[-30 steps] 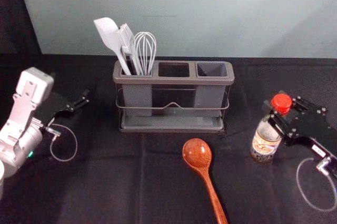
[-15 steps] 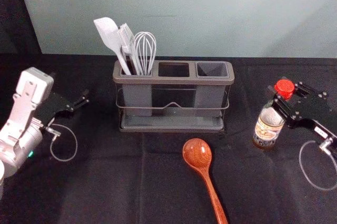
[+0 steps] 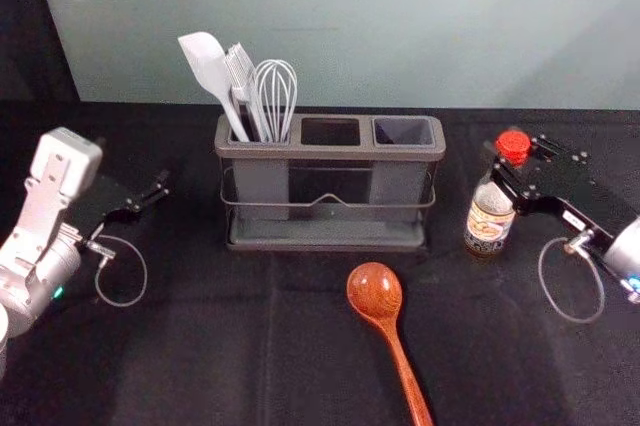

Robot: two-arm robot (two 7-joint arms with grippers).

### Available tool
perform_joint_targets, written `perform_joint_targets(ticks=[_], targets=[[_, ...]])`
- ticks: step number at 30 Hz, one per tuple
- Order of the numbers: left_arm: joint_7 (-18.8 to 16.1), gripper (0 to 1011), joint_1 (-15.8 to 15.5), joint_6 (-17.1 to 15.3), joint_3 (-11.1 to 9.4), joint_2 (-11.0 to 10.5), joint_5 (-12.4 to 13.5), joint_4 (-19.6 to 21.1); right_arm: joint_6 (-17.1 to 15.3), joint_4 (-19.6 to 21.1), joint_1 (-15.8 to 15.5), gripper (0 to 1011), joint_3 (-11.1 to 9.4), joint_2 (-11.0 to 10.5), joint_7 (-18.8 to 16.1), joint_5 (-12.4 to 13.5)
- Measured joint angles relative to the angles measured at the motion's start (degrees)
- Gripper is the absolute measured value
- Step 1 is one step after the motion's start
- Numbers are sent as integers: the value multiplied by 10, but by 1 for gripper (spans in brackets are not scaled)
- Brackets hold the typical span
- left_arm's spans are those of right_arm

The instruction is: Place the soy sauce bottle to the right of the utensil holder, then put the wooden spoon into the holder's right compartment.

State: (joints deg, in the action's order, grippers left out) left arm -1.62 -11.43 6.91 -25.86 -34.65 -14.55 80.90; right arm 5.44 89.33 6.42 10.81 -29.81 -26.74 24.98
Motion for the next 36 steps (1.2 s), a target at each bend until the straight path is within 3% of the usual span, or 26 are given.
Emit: perform_joint_targets(ticks=[18,36], targets=[[0,1005,0,0,0,0,0,0,-2,-70,63,382,28,36,4,-13],[0,1005,0,0,0,0,0,0,-2,-97,90,382,39,56,7,-19]])
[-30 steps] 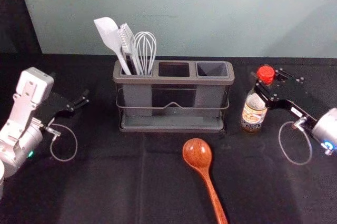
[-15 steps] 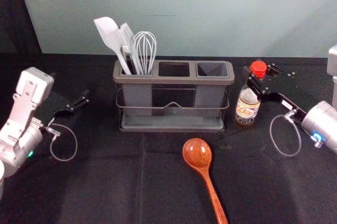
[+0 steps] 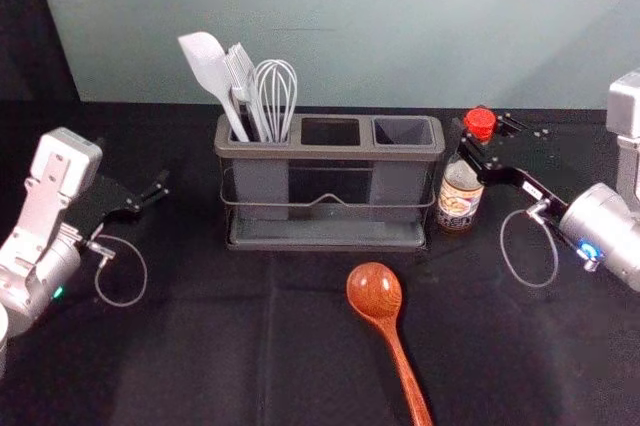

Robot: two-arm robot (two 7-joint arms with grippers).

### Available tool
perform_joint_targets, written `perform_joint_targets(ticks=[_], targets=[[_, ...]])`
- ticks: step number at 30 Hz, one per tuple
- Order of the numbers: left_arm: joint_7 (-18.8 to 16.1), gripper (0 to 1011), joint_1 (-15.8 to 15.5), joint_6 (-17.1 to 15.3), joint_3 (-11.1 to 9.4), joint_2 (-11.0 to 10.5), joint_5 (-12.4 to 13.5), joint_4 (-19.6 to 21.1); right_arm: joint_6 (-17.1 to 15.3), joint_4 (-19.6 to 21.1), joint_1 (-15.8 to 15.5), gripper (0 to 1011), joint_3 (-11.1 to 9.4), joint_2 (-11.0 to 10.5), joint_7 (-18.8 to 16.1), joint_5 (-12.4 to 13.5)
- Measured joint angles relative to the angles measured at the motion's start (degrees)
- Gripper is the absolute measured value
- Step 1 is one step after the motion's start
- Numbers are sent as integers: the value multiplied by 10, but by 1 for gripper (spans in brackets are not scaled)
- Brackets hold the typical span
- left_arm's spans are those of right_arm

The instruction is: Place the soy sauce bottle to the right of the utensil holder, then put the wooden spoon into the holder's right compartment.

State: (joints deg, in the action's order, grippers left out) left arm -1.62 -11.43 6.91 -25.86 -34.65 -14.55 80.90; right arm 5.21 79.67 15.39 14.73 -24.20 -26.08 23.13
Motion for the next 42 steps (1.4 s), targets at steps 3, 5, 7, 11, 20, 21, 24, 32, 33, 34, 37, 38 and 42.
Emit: perform_joint_targets(ticks=[3,5,7,11,20,21,24,32,33,34,37,38,42], targets=[[0,1005,0,0,0,0,0,0,-1,-1,1,382,1,1,1,-1],[0,1005,0,0,0,0,0,0,-1,-2,1,382,1,1,2,-2],[0,1005,0,0,0,0,0,0,-2,-3,1,382,1,2,2,-2],[0,1005,0,0,0,0,0,0,-1,-4,2,382,1,3,1,-1],[0,1005,0,0,0,0,0,0,2,-10,4,382,3,6,-1,0],[0,1005,0,0,0,0,0,0,2,-11,4,382,3,7,-1,0],[0,1005,0,0,0,0,0,0,4,-14,5,382,3,8,-1,1],[0,1005,0,0,0,0,0,0,5,-15,5,382,3,10,-1,1],[0,1005,0,0,0,0,0,0,5,-14,5,382,3,10,-1,1],[0,1005,0,0,0,0,0,0,5,-14,4,382,3,10,-1,1],[0,1005,0,0,0,0,0,0,5,-12,3,382,2,10,-1,1],[0,1005,0,0,0,0,0,0,5,-12,3,382,1,10,0,1],[0,1005,0,0,0,0,0,0,6,-10,2,447,-2,10,2,1]])
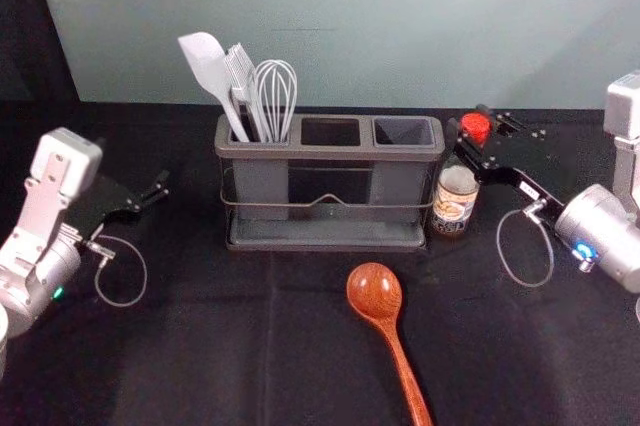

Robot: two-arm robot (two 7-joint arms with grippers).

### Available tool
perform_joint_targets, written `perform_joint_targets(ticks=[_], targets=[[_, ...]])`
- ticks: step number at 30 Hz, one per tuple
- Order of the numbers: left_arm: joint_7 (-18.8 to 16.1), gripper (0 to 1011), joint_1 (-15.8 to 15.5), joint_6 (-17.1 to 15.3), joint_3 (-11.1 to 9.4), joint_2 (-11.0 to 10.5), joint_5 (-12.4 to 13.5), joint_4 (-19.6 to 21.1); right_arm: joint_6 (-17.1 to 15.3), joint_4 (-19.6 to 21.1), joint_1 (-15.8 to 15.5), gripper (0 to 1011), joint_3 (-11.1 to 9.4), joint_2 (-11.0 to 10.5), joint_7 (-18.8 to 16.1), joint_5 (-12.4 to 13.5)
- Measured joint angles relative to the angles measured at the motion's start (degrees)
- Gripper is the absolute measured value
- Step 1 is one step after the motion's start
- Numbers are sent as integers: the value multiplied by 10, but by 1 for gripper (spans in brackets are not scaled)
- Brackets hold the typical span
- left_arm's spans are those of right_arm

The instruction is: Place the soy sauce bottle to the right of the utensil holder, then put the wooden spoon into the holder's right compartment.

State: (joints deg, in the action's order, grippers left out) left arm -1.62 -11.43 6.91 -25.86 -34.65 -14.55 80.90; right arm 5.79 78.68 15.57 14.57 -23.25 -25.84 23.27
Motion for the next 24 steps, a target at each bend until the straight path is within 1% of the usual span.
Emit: perform_joint_targets(ticks=[1,2,4,10,11,18,21,24], targets=[[0,1005,0,0,0,0,0,0,0,1,-1,490,-1,0,1,0],[0,1005,0,0,0,0,0,0,0,3,-1,504,-2,-1,1,0],[0,1005,0,0,0,0,0,0,-1,9,-3,594,-5,-2,4,1],[0,1005,0,0,0,0,0,0,-5,33,-7,764,-15,-8,9,4],[0,1005,0,0,0,0,0,0,-6,36,-7,811,-16,-9,10,4],[0,1005,0,0,0,0,0,0,-13,62,-14,991,-25,-19,15,6],[0,1005,0,0,0,0,0,0,-23,75,-18,1004,-27,-24,19,4],[0,1005,0,0,0,0,0,0,-30,90,-25,1004,-29,-30,27,-2]])
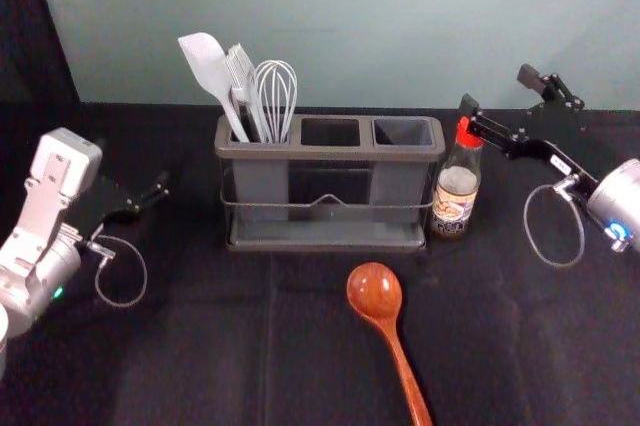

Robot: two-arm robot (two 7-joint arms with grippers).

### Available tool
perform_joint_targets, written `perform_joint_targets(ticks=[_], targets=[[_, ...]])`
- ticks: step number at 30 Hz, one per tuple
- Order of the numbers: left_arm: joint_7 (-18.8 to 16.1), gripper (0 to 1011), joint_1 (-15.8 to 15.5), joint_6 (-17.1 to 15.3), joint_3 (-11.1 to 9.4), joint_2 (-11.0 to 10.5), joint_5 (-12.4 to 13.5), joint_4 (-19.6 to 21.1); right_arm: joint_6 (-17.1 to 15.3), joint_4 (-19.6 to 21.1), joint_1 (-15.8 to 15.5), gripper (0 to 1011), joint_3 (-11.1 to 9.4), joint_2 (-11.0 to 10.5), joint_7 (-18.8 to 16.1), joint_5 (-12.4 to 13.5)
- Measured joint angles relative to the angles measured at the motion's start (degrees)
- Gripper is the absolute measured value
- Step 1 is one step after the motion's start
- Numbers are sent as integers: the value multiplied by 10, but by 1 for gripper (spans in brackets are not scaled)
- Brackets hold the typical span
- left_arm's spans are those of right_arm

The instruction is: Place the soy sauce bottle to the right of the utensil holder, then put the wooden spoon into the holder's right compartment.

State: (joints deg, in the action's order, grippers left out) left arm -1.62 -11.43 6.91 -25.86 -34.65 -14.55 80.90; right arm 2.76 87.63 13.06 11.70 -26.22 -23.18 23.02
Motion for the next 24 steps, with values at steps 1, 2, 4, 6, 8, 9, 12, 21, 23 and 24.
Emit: perform_joint_targets(ticks=[1,2,4,6,8,9,12,21,23,24], targets=[[0,1005,0,0,0,0,0,0,-1,3,-1,1004,0,-1,1,-2],[0,1005,0,0,0,0,0,0,-3,7,-3,1004,-1,-3,2,-3],[0,1005,0,0,0,0,0,0,-7,19,-10,1004,-2,-7,6,-8],[0,1005,0,0,0,0,0,0,-11,32,-19,1004,-4,-10,8,-10],[0,1005,0,0,0,0,0,0,-12,45,-30,1004,-7,-13,9,-10],[0,1005,0,0,0,0,0,0,-12,50,-34,1004,-7,-14,9,-10],[0,1005,0,0,0,0,0,0,-11,64,-47,1004,-9,-16,9,-9],[0,1005,0,0,0,0,0,0,3,112,-101,1004,-13,-23,6,-6],[0,1005,0,0,0,0,0,0,4,118,-108,1004,-12,-25,5,-6],[0,1005,0,0,0,0,0,0,5,123,-114,1004,-12,-26,4,-6]])
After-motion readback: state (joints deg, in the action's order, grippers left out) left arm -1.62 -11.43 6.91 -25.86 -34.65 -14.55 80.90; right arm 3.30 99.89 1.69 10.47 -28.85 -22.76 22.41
